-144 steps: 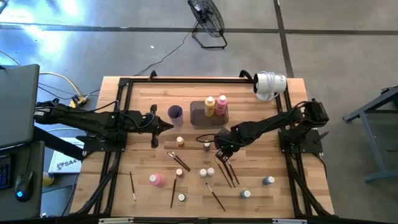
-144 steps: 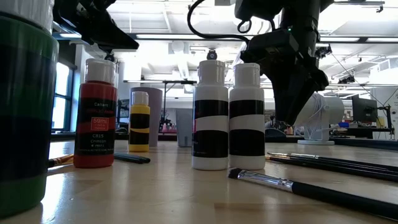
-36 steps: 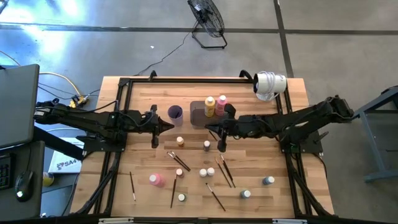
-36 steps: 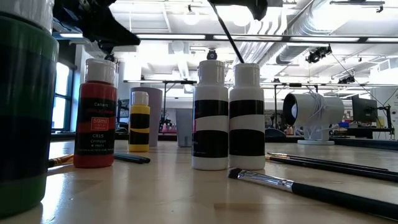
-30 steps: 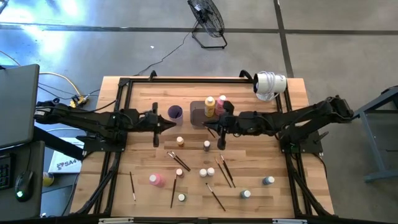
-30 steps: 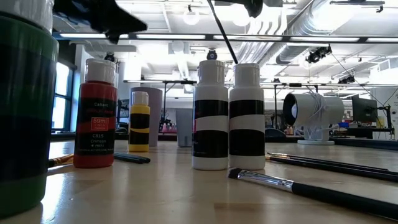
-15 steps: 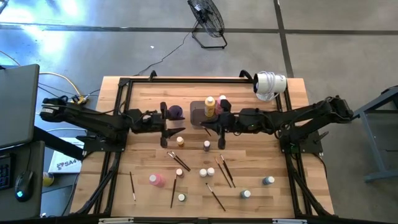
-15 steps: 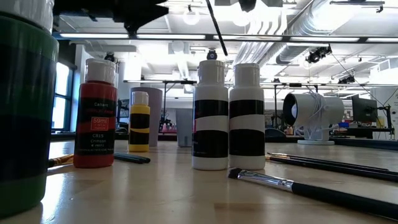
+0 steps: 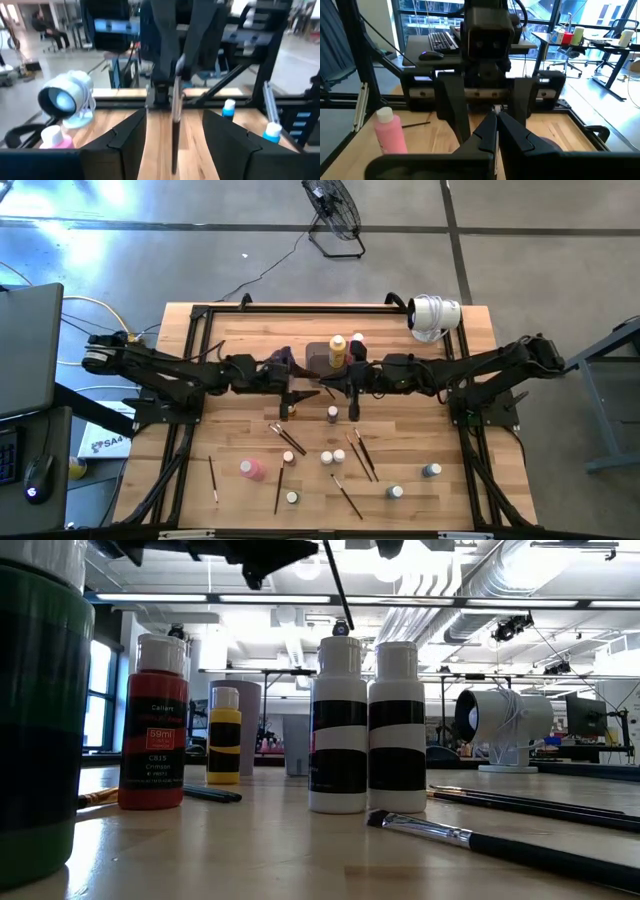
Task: Pick & Place Paint Supplies
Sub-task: Put the silver paint brush into the purple cup
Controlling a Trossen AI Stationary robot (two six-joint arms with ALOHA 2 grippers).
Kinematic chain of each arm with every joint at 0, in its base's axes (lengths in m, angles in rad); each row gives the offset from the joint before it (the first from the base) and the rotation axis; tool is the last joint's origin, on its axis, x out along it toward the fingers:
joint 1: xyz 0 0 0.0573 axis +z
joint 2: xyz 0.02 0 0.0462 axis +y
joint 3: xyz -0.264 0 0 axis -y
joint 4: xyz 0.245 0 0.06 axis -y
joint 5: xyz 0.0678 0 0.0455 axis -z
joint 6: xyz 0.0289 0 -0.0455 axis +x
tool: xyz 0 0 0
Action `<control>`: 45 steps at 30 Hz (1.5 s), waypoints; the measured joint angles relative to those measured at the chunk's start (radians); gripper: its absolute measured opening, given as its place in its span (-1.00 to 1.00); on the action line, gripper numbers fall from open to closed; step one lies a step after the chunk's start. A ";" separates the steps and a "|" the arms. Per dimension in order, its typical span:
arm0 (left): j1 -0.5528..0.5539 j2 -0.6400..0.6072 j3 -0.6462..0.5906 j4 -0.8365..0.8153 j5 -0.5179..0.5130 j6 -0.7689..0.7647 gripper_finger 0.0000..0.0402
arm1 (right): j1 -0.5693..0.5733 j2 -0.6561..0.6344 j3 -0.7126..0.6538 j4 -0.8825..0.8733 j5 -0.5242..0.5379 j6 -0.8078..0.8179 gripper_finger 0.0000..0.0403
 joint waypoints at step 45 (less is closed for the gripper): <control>0.118 0.104 0.032 0.093 0.317 -0.095 -0.95 | -0.002 0.000 0.000 -0.013 0.055 -0.019 -0.99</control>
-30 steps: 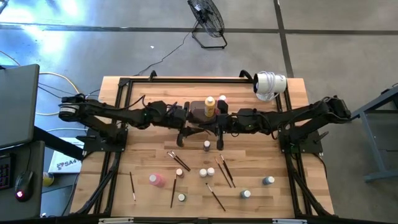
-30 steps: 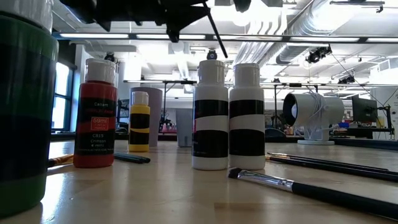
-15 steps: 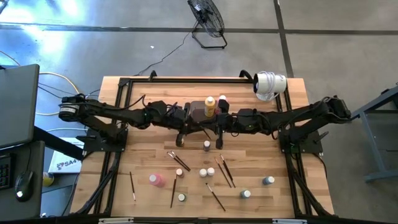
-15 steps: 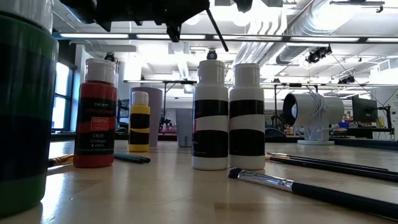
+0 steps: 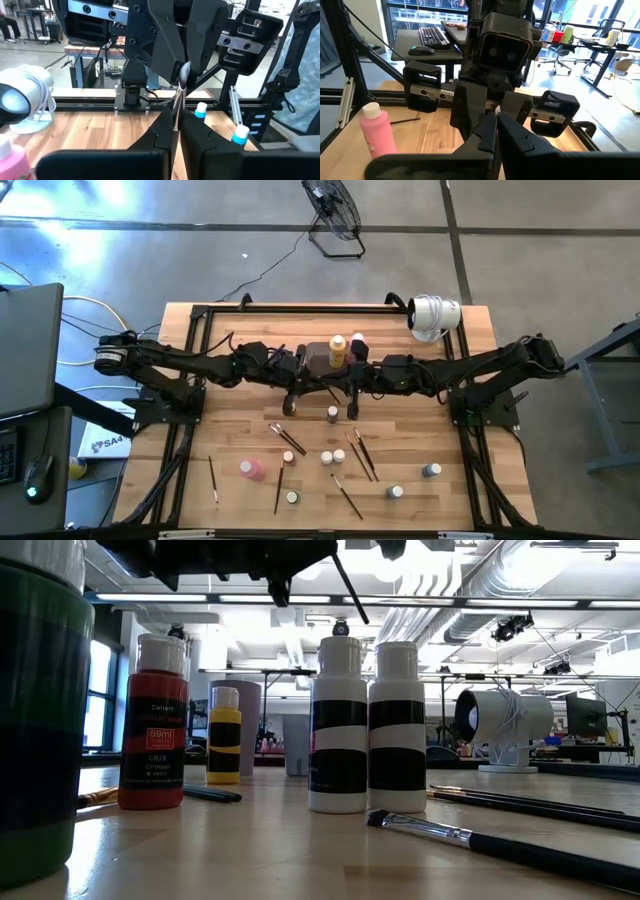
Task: Pick & Place Paint Supplies
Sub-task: Put the silver paint brush into the purple cup
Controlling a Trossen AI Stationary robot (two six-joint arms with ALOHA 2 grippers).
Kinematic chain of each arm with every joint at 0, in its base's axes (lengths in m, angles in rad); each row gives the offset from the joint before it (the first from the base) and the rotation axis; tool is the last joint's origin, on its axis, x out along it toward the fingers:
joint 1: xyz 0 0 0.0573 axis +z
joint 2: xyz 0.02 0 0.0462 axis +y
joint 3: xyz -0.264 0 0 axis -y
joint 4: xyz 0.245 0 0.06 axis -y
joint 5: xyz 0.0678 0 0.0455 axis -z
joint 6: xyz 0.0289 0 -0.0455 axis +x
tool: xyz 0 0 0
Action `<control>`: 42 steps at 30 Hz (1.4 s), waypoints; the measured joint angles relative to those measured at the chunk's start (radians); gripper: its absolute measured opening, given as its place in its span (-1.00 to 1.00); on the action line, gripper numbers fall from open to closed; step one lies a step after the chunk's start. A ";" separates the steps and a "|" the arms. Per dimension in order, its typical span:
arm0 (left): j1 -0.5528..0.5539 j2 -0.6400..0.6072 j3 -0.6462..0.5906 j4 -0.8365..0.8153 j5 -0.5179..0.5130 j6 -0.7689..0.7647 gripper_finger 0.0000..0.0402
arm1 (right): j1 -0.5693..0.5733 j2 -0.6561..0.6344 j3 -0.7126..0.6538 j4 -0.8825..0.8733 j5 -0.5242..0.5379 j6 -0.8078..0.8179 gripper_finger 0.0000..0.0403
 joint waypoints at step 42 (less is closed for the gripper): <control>0.067 -0.259 -0.001 -0.514 -0.328 0.174 -0.96 | 0.044 -0.107 0.000 -0.236 0.001 0.058 -0.55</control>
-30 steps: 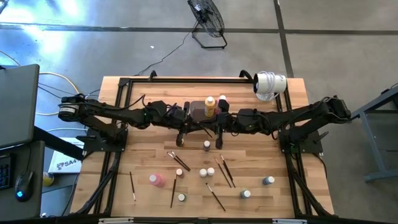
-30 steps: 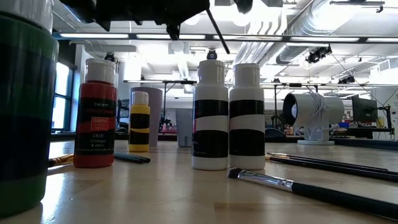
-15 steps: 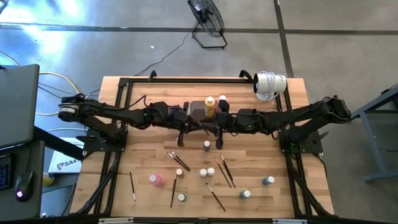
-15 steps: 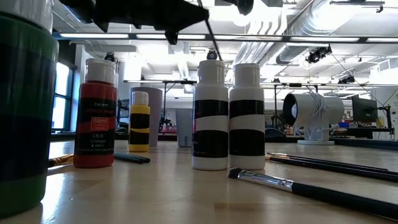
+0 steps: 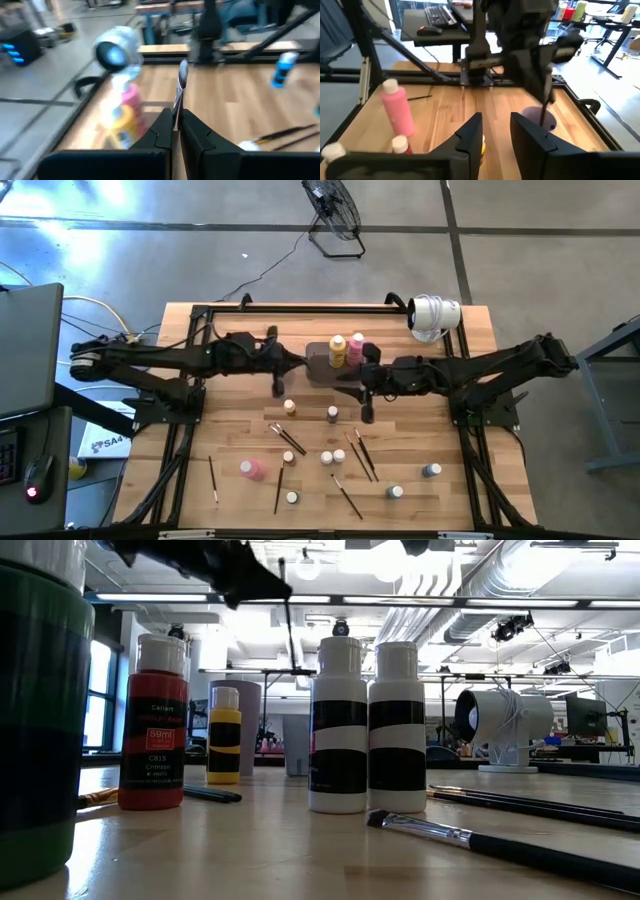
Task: Pick & Place Paint Supplies
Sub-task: Put the silver paint brush into the purple cup
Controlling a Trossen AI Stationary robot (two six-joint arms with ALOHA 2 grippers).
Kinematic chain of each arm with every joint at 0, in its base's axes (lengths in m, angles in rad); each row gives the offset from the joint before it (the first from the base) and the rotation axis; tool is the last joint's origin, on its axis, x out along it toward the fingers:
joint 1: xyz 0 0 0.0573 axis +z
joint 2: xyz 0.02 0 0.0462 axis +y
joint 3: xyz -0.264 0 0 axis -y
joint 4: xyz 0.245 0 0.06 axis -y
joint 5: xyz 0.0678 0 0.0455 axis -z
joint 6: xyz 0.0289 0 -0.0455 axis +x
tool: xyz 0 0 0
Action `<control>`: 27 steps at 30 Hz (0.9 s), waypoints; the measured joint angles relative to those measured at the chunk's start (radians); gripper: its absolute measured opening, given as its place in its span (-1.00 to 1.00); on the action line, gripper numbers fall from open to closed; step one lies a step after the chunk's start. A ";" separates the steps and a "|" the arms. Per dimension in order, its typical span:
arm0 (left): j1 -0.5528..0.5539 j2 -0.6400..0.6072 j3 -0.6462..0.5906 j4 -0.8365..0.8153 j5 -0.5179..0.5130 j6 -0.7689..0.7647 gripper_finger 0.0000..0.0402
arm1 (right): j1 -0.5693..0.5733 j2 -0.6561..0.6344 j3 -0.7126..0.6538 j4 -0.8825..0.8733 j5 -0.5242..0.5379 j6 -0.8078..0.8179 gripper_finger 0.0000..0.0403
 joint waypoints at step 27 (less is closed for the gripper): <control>0.030 -0.266 -0.072 -0.328 -0.194 -0.096 -0.96 | 0.017 -0.001 0.000 -0.085 0.001 0.068 -0.66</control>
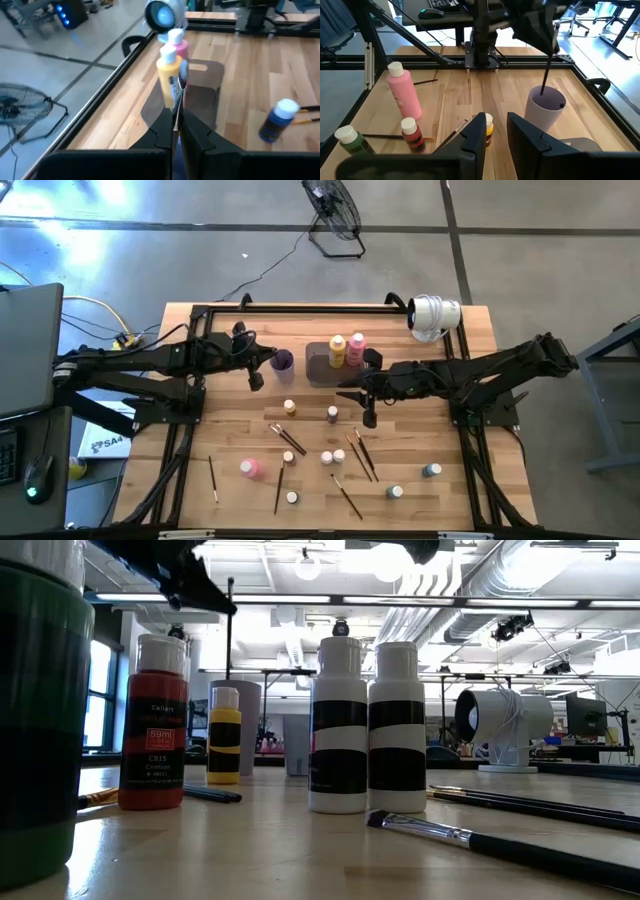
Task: Pick & Place Paint Supplies
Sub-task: Put the silver paint brush into the purple cup
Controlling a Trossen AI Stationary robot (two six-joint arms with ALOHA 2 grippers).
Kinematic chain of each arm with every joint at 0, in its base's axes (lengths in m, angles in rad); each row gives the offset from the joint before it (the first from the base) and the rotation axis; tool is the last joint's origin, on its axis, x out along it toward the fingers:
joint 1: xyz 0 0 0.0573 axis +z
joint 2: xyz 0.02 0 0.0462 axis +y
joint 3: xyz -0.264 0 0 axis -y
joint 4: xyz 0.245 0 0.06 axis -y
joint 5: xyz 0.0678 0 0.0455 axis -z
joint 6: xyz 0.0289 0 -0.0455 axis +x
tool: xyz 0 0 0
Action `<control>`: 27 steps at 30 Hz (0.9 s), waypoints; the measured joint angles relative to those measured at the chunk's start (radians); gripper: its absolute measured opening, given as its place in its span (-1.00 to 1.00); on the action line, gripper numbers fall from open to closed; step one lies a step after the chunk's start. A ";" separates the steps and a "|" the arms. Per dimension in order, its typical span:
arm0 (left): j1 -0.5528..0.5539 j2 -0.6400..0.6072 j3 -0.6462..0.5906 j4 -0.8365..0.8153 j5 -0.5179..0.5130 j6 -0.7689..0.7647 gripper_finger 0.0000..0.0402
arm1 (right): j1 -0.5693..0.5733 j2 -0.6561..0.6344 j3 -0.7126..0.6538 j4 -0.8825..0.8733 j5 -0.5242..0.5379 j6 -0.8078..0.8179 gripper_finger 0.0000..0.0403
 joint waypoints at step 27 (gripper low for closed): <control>0.203 0.153 -0.223 0.333 0.264 -0.114 -0.95 | -0.035 0.001 0.000 0.015 0.000 -0.001 -0.66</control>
